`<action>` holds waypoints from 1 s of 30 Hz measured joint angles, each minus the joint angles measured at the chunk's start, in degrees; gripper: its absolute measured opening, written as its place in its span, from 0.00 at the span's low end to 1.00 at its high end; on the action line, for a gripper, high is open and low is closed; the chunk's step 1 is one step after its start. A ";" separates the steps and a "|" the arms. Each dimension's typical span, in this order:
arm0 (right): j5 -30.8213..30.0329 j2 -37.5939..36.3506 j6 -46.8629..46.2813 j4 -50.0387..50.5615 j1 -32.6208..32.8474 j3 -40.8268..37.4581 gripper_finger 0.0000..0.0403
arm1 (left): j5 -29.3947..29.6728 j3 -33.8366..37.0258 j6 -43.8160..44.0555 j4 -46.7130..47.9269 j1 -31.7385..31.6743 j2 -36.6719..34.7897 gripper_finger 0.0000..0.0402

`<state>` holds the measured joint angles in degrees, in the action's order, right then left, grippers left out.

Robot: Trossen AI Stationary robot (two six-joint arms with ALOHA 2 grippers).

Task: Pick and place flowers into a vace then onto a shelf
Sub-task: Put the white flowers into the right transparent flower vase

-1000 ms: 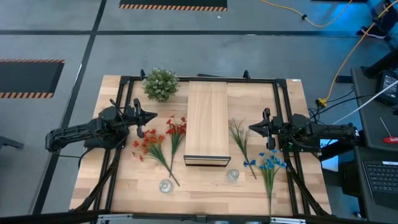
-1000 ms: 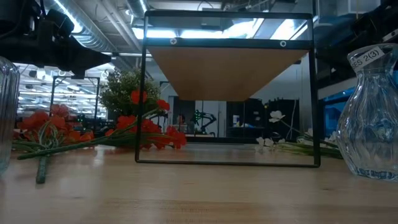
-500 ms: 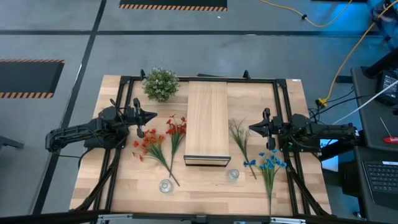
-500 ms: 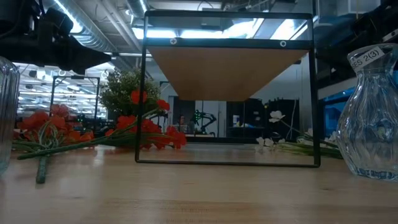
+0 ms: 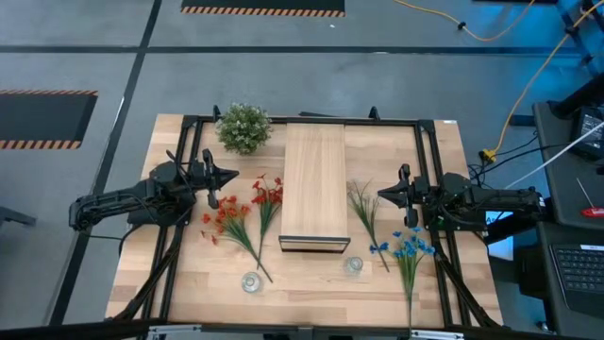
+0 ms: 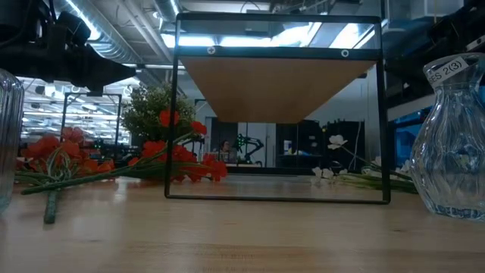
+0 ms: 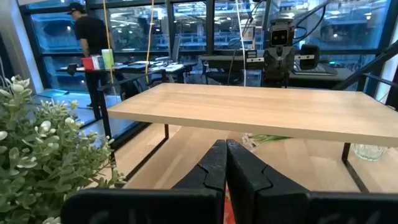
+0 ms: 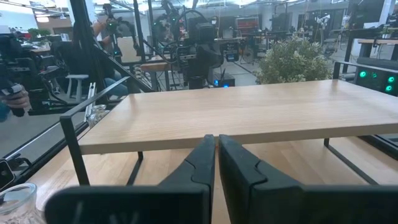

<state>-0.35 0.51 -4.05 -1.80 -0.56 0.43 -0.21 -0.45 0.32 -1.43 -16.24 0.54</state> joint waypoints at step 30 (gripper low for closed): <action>-9.04 0.85 -0.22 0.24 -0.08 1.27 0.02 | 3.66 -0.02 -1.56 -3.13 0.02 0.36 0.01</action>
<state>-9.40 1.35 -4.28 -1.56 -0.64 1.70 3.44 -0.47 -1.24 -4.55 -16.23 0.89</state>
